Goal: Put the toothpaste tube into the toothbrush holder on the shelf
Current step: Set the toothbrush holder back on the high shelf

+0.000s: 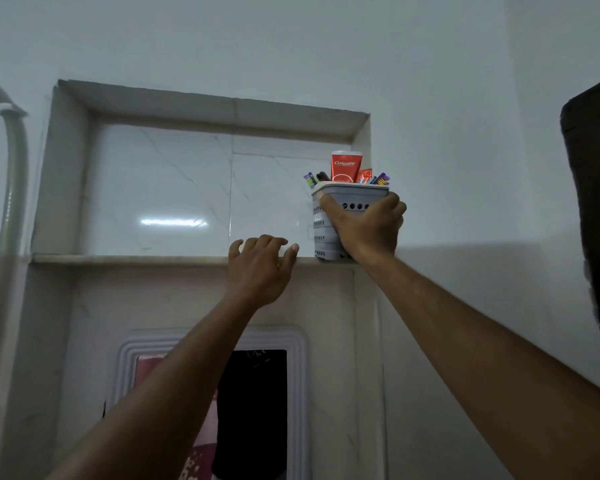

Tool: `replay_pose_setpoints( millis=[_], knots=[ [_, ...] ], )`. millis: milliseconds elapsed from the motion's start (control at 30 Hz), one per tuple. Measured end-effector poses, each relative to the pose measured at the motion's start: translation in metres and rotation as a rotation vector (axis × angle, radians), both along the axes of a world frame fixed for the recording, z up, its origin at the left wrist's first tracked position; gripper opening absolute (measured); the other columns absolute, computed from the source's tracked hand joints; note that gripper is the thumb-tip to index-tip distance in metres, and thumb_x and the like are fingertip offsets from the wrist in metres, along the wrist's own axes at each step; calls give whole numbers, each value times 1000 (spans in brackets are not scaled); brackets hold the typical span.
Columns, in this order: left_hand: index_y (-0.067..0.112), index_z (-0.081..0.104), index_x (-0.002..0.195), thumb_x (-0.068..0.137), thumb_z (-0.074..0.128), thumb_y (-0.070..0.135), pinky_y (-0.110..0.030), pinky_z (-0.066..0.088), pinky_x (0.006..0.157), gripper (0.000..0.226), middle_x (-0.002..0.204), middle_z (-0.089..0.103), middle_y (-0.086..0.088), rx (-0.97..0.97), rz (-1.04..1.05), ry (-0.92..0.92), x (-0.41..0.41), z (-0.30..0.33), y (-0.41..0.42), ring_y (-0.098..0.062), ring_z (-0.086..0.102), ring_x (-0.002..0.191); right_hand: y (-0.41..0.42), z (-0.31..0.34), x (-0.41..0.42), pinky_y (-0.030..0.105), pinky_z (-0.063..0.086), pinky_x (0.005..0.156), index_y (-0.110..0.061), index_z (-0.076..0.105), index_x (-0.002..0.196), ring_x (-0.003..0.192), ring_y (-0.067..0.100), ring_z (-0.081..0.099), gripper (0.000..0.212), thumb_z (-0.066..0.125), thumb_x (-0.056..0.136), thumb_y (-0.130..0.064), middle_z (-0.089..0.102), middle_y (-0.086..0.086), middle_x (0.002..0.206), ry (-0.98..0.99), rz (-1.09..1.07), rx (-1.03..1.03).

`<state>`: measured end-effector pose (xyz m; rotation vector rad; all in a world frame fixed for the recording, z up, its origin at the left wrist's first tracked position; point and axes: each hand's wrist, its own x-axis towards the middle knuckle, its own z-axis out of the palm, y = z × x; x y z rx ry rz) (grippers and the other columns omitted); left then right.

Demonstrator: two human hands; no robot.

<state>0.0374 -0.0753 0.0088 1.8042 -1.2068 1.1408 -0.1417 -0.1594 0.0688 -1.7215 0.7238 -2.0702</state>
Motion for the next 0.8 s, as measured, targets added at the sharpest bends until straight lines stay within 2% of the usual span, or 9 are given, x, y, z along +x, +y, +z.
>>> replay_pose_setpoints(
  millis=[133,200,300,367,467,667,733,800],
  knots=[
    [30,63,144,106,28,71,-51,24,123,66,150,63,3,15,-9,36,-3,2,-1,-24,53,144,-1,0,13,46,44,108,-10,42,149,138,32,48,122,77,68,-94,48,11,148,76,-107,32],
    [30,64,144,105,30,73,-50,24,123,66,149,64,3,11,-19,31,-2,1,0,-24,52,144,-2,2,17,46,39,111,-8,38,155,137,33,45,130,70,68,-100,46,12,149,117,-160,50],
    [31,65,142,104,33,74,-48,23,123,65,148,64,5,14,-25,25,0,1,-1,-22,52,145,-9,1,19,49,33,117,-1,13,172,144,35,37,147,58,76,-102,35,14,158,188,-168,60],
    [31,66,140,104,34,75,-46,24,121,65,147,65,6,9,-28,13,1,1,0,-21,52,144,-14,-2,19,49,31,120,-1,4,174,147,36,34,143,52,82,-100,31,15,161,234,-194,50],
    [31,67,138,104,35,74,-45,25,120,64,145,65,8,6,-23,-2,1,-1,1,-20,53,143,-22,-14,18,49,30,121,-4,2,175,146,36,33,133,45,90,-96,29,15,159,303,-203,29],
    [28,67,137,104,34,75,-46,28,117,66,145,65,7,31,-25,14,-1,-2,3,-20,54,141,-32,-43,18,49,38,112,-12,-1,177,134,36,40,120,39,96,-92,33,18,149,416,-286,-24],
    [29,66,138,104,33,75,-46,29,117,67,146,64,7,50,-27,31,-2,-1,4,-21,53,141,-29,-41,17,49,38,113,-13,0,176,135,36,39,119,41,96,-91,33,18,149,422,-249,-8],
    [30,63,143,104,34,74,-46,28,118,65,151,61,7,81,-50,62,-3,0,7,-21,53,143,-27,-40,15,50,39,114,-13,9,175,136,36,39,118,45,94,-91,33,16,148,399,-216,0]
  ],
)
